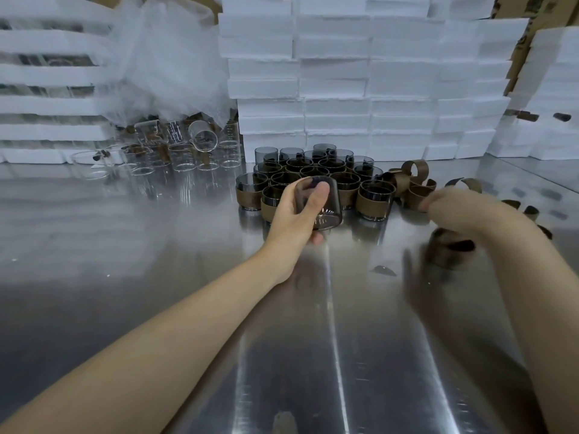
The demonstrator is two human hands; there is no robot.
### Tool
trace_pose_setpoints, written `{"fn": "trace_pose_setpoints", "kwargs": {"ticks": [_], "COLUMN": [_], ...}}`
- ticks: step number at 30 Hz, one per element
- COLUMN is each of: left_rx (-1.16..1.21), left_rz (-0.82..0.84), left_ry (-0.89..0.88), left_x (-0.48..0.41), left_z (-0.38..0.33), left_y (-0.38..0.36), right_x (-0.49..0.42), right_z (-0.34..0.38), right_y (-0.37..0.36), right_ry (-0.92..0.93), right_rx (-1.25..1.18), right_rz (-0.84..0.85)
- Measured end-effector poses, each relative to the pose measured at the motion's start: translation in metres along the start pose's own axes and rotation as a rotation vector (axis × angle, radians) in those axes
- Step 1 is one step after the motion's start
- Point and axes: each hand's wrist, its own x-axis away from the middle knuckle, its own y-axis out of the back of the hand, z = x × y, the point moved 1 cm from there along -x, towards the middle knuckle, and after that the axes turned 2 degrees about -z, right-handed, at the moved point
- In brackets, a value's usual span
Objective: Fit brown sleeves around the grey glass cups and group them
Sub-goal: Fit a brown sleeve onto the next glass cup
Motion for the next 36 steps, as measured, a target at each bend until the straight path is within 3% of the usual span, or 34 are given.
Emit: {"fn": "trace_pose_setpoints", "kwargs": {"ticks": [2, 4, 10, 15, 21, 25, 28, 33, 36], "left_rx": [-0.035, -0.070, -0.097, -0.133, -0.031, -0.043, -0.041, -0.007, 0.004], "left_rz": [0.043, 0.068, 0.113, 0.148, 0.072, 0.049, 0.027, 0.003, 0.045], "left_ry": [0.001, -0.011, -0.008, -0.005, 0.015, -0.057, -0.084, -0.083, -0.075], "left_x": [0.001, 0.001, 0.002, 0.000, -0.004, -0.003, -0.002, -0.005, -0.003], "left_z": [0.000, 0.003, 0.005, 0.008, 0.010, 0.005, 0.004, 0.007, 0.006], "left_y": [-0.003, -0.003, -0.002, 0.000, 0.004, 0.006, 0.006, 0.006, 0.003], "right_x": [0.008, 0.013, 0.015, 0.014, 0.014, 0.020, 0.025, 0.032, 0.032], "right_z": [0.004, 0.004, 0.009, 0.014, 0.023, 0.035, 0.040, 0.045, 0.046], "right_y": [0.000, -0.002, -0.007, -0.018, -0.020, -0.027, -0.035, -0.045, -0.048], "right_ry": [0.039, 0.081, 0.303, 0.411, 0.498, 0.529, 0.544, 0.725, 0.786], "right_rx": [-0.292, -0.386, 0.107, 0.132, -0.385, -0.685, -0.639, -0.452, -0.442], "right_rz": [0.055, 0.136, 0.123, 0.166, 0.179, 0.076, -0.065, -0.303, -0.351]}}
